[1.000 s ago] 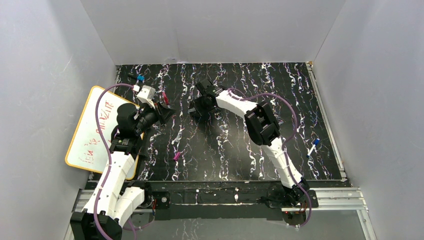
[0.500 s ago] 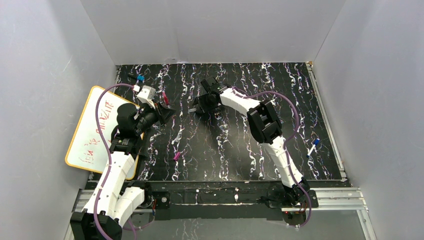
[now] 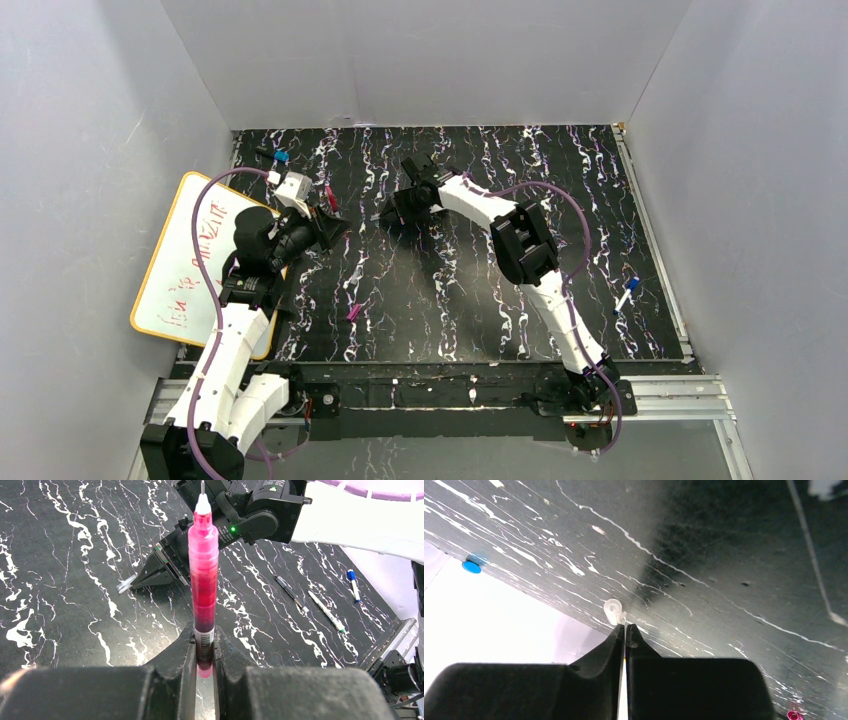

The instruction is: Insert the pens into the pen caps

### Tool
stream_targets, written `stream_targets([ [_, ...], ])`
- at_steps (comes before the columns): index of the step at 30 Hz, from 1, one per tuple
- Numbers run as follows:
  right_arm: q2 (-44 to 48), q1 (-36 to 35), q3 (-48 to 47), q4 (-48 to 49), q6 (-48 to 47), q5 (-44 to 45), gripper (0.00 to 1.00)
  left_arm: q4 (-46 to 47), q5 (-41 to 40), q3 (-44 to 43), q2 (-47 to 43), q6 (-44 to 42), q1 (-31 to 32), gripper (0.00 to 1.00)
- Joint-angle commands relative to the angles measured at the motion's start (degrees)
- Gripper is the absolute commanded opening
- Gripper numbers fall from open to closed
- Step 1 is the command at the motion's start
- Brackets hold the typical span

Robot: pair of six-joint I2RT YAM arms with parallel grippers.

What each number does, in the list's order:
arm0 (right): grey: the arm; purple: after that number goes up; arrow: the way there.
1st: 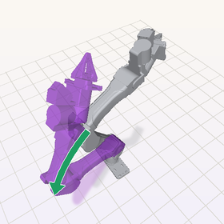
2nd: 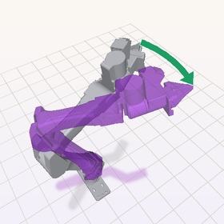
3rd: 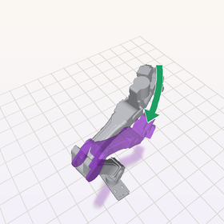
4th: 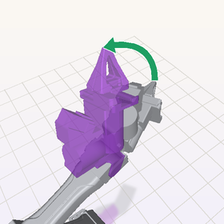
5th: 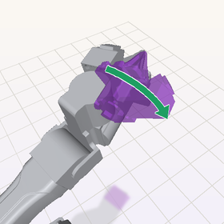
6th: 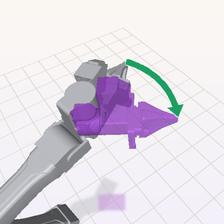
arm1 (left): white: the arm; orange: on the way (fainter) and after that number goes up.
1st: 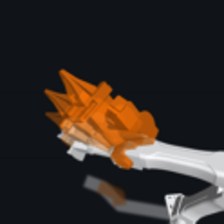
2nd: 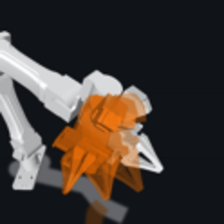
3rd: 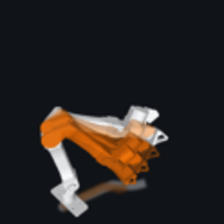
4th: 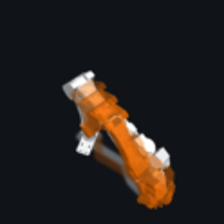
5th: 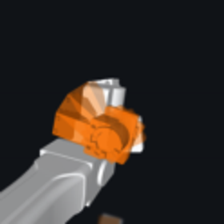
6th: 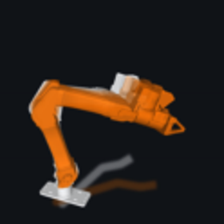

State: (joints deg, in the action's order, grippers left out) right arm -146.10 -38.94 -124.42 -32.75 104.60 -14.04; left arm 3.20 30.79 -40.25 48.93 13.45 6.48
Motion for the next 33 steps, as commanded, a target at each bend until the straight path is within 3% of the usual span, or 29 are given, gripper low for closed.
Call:
stream_targets([
  [1, -3.09, 0.17, 0.68, -1.22, 1.75, -4.27, 0.05, -0.54, -0.07, -2.46, -1.38, -1.02, -0.24, 0.00],
  [2, -3.18, 0.28, 0.94, -0.95, 1.75, -4.76, 0.01, -0.56, -0.11, -2.44, -1.38, -1.05, -0.24, 0.00],
  [11, -1.25, 1.77, 4.10, -3.47, -1.84, -3.59, 0.01, -0.92, -0.44, -2.51, -1.51, -1.30, -0.15, 0.00],
  [14, -2.05, 1.89, 0.62, -4.04, -3.82, -3.35, 0.02, -0.80, -0.35, -2.51, -1.42, -1.32, -0.15, 0.00],
  [21, -1.43, 1.48, -3.72, 10.25, -13.07, -2.57, 0.11, -0.77, -0.15, -2.47, -1.29, -1.32, -0.15, 0.00],
  [24, 3.39, 1.10, -5.64, 10.17, -24.26, 4.23, 0.19, -0.73, -0.06, -2.53, -1.20, -1.41, -0.15, 0.00],
  [26, 7.30, 1.99, -5.66, 6.59, -39.68, 10.49, 0.27, -0.96, -0.28, -2.61, -1.37, -1.49, -0.15, 0.00],
  [28, 9.33, 2.60, -2.39, 9.92, -59.44, 3.34, 0.34, -0.78, -0.12, -2.64, -1.47, -1.50, -0.15, 0.00],
  [30, 9.97, 1.80, 0.77, 14.03, -73.00, -5.36, 0.46, -0.69, 0.04, -2.64, -1.38, -1.41, -0.15, 0.00],
  [33, 4.28, -2.37, -6.78, 7.88, -89.35, -0.99, 0.53, -0.47, 0.24, -2.55, -1.03, -1.32, -0.15, 0.00],
])
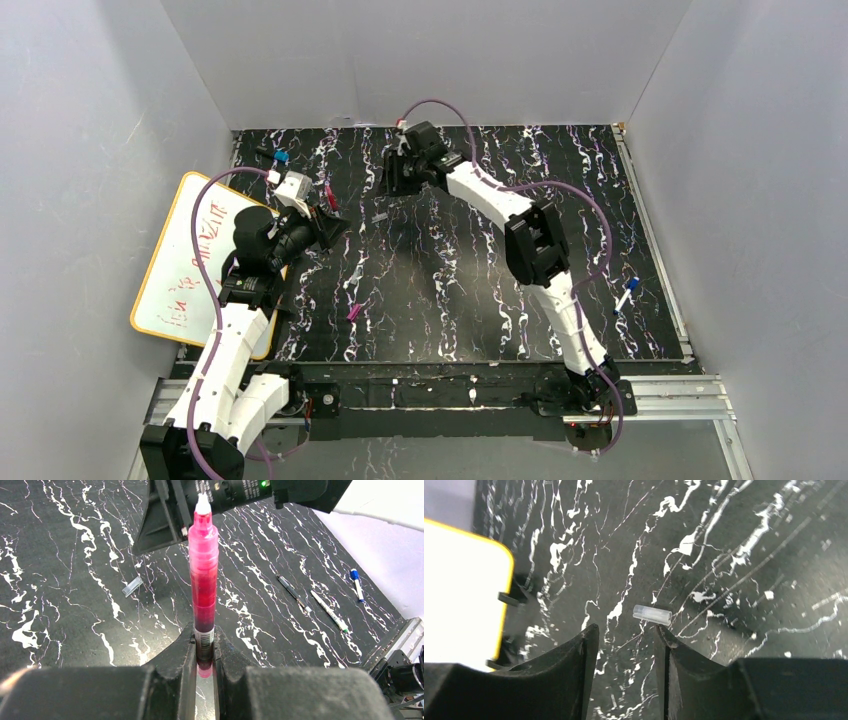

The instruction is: Insert the pens into the pen caps

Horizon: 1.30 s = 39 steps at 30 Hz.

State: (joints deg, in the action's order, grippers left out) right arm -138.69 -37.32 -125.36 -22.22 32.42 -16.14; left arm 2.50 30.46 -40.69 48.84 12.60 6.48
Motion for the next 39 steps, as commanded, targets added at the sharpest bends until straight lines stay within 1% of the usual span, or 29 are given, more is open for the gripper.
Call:
stream_targets([
  [1, -3.78, -5.53, -6.04, -2.19, -21.32, 3.73, 0.54, 0.31, 0.69, -2.12, -0.81, -0.47, -0.15, 0.00],
  [5, -4.57, -7.00, -5.77, -0.06, -25.35, 7.61, 0.55, 0.46, 0.89, -2.12, -0.60, -0.39, -0.16, 0.00],
  [8, -5.28, -7.22, -5.95, 1.81, -25.85, 8.35, 0.55, 0.64, 1.01, -2.11, -0.35, -0.38, -0.15, 0.00],
  [13, -6.03, -7.84, -4.12, 6.75, -27.29, 13.55, 0.55, 0.75, 1.28, -2.07, -0.19, -0.30, -0.22, 0.00],
  [18, -7.54, -7.80, -4.57, 11.18, -28.85, 15.76, 0.55, 0.68, 1.55, -2.03, -0.19, -0.38, -0.15, 0.00],
  [23, -9.92, -7.68, -7.37, 9.58, -29.14, 15.35, 0.55, 0.53, 1.45, -2.06, -0.15, -0.47, -0.16, 0.00],
  [35, -6.00, -7.77, 5.34, 13.08, -27.59, 13.95, 0.55, 0.49, 1.48, -2.11, -0.06, -0.56, -0.20, 0.00],
  [39, -2.61, -8.04, 12.39, 15.11, -26.79, 13.58, 0.55, 0.49, 1.49, -2.07, -0.06, -0.56, -0.16, 0.00],
])
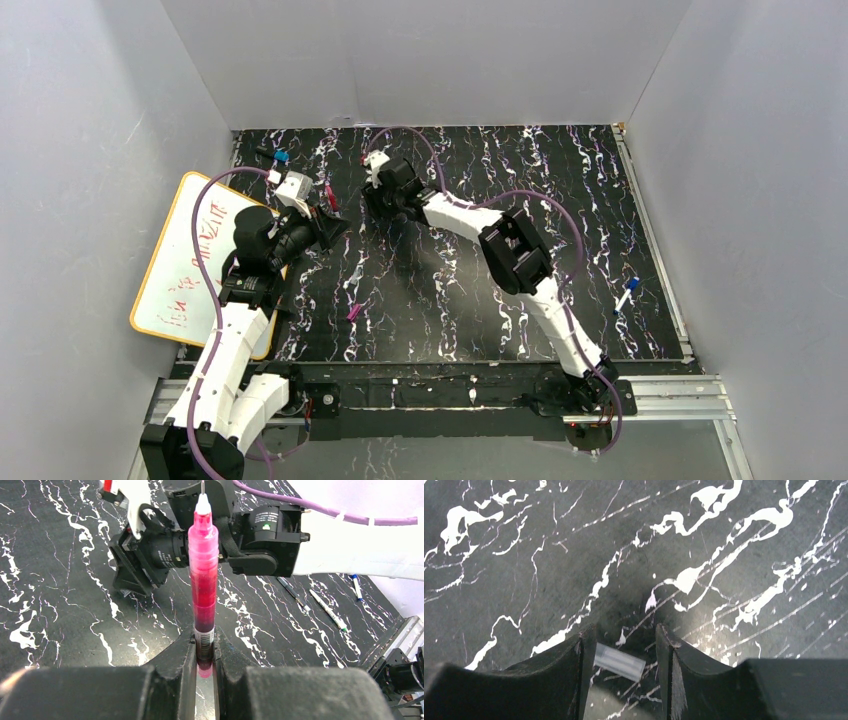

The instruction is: Insert the pens into the pen caps

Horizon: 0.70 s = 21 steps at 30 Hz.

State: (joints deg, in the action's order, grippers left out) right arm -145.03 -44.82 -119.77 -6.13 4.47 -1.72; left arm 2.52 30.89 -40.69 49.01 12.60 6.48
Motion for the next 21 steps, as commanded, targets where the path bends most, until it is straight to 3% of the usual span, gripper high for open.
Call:
stream_targets([
  [1, 4.85, -0.80, 9.24, -0.25, 1.23, -0.69, 0.54, 0.44, 1.06, -2.04, -0.23, -0.56, -0.15, 0.00],
  [16, 27.39, -2.74, 49.15, 8.90, -0.23, 1.49, 0.53, 1.05, 1.64, -1.85, -0.28, -0.06, -0.17, 0.00],
  [18, 28.24, -2.81, 48.52, 9.51, 0.29, 3.75, 0.53, 1.44, 1.92, -1.79, -0.32, 0.20, -0.22, 0.00],
  [21, 26.38, -2.76, 39.12, 6.30, 2.30, 3.23, 0.54, 1.53, 2.01, -1.72, -0.32, 0.32, -0.24, 0.00],
])
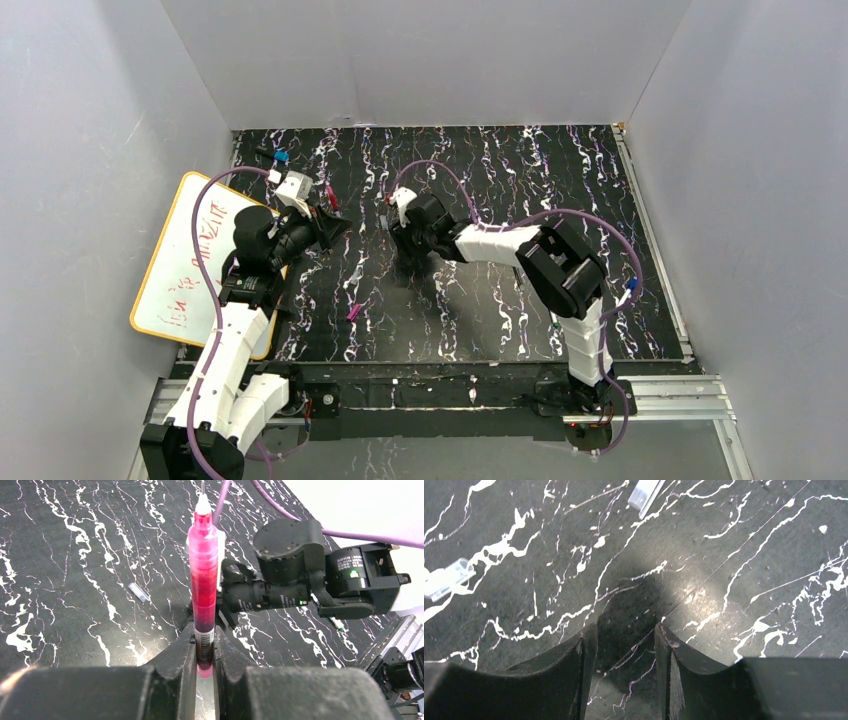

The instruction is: Insert the pens into the pen caps

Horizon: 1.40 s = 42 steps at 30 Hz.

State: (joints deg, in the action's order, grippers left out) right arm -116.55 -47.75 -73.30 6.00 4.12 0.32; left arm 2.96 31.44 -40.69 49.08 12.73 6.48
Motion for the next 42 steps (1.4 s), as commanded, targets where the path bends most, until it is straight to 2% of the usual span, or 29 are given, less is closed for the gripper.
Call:
stream_targets([
  [1, -3.52, 0.13, -9.59, -8.20, 3.96, 0.65, 0.54, 1.08, 1.51, -1.68, -0.39, 0.19, -0.24, 0.00],
  [6, -13.93, 0.04, -31.34, -17.44, 8.92, 2.38, 0.54, 0.96, 0.81, -1.46, -0.90, 0.02, -0.24, 0.00],
  [11, -21.17, -0.23, -42.56, -24.03, 10.77, 4.95, 0.54, 0.99, 0.66, -1.28, -1.40, 0.01, -0.18, 0.00],
  [18, -21.33, -0.37, -42.65, -27.15, 10.02, 9.47, 0.54, 0.97, 0.66, -1.41, -1.94, -0.06, -0.15, 0.00],
  [23, -21.95, -0.37, -42.42, -26.39, 9.59, 9.01, 0.54, 0.71, 0.49, -1.49, -2.17, -0.25, -0.18, 0.00],
  [35, -27.82, -0.63, -49.75, -27.72, 9.20, 7.52, 0.53, 0.65, 0.63, -1.49, -1.88, -0.41, -0.15, 0.00],
  [42, -28.75, -1.11, -49.22, -29.22, 8.35, 11.26, 0.44, 0.55, 0.56, -1.59, -1.71, -0.51, -0.18, 0.00],
])
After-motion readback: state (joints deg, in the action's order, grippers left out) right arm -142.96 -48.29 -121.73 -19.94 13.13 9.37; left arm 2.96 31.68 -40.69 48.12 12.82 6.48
